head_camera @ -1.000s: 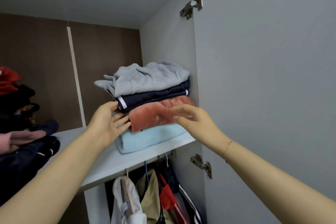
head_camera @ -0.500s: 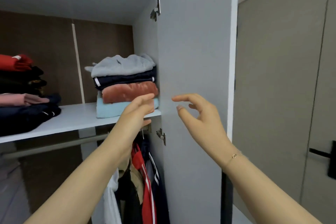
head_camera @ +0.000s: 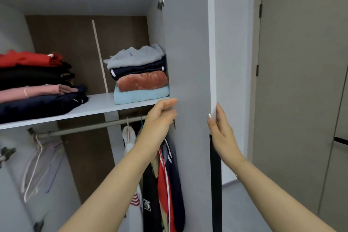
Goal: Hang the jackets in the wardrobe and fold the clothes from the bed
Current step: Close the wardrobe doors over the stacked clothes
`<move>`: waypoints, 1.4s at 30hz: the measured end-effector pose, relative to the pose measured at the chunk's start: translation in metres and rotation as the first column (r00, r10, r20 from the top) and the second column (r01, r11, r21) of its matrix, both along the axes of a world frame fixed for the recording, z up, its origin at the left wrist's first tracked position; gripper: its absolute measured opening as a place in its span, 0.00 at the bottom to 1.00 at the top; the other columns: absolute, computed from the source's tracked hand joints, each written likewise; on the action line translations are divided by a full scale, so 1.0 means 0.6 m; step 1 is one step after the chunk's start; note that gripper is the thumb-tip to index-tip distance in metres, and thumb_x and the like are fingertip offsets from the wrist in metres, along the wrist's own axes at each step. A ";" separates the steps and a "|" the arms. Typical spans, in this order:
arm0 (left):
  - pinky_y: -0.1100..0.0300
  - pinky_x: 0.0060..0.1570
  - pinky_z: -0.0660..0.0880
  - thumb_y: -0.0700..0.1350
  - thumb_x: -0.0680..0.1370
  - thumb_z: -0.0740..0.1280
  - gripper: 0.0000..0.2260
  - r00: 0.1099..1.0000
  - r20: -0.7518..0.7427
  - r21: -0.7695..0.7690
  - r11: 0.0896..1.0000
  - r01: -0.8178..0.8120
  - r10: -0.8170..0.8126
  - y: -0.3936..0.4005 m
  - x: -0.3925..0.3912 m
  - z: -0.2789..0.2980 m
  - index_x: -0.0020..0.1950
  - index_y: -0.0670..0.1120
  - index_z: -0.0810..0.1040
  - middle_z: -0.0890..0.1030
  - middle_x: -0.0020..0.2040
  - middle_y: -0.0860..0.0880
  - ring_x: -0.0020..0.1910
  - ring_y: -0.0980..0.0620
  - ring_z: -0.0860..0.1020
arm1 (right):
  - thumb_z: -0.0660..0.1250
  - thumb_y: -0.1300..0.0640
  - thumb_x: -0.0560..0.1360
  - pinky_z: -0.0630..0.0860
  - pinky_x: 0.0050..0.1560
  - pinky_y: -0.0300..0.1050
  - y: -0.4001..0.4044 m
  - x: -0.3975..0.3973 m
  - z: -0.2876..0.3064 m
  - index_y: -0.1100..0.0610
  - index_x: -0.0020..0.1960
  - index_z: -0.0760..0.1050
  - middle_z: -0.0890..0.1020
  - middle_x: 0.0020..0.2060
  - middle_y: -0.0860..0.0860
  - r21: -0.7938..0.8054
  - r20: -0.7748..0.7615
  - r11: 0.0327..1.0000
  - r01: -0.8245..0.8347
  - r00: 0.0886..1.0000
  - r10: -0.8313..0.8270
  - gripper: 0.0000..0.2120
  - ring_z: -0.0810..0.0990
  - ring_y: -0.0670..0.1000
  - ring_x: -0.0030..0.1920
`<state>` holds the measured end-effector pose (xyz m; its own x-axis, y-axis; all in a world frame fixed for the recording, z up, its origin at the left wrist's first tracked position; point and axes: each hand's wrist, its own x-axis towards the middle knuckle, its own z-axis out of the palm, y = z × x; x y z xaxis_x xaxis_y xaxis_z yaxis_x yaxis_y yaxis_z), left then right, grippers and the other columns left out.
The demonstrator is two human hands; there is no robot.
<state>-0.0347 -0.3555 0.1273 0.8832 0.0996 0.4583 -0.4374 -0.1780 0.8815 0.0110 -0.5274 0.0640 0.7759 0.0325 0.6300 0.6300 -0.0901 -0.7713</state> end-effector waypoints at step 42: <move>0.57 0.73 0.59 0.43 0.82 0.61 0.30 0.413 0.135 0.020 0.414 -0.910 0.901 0.669 -0.377 -0.097 0.79 0.47 0.48 0.60 0.75 0.48 0.74 0.55 0.61 | 0.64 0.61 0.79 0.54 0.74 0.44 0.760 -0.209 -0.019 0.57 0.73 0.69 0.67 0.75 0.55 -0.689 0.558 0.725 -0.001 0.637 0.531 0.23 0.64 0.54 0.75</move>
<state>-0.2610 0.0459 0.0690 0.2568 0.7765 0.5754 -0.0523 -0.5833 0.8106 -0.1145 -0.0714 0.0523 0.0092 0.7121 0.7020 0.9960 -0.0688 0.0568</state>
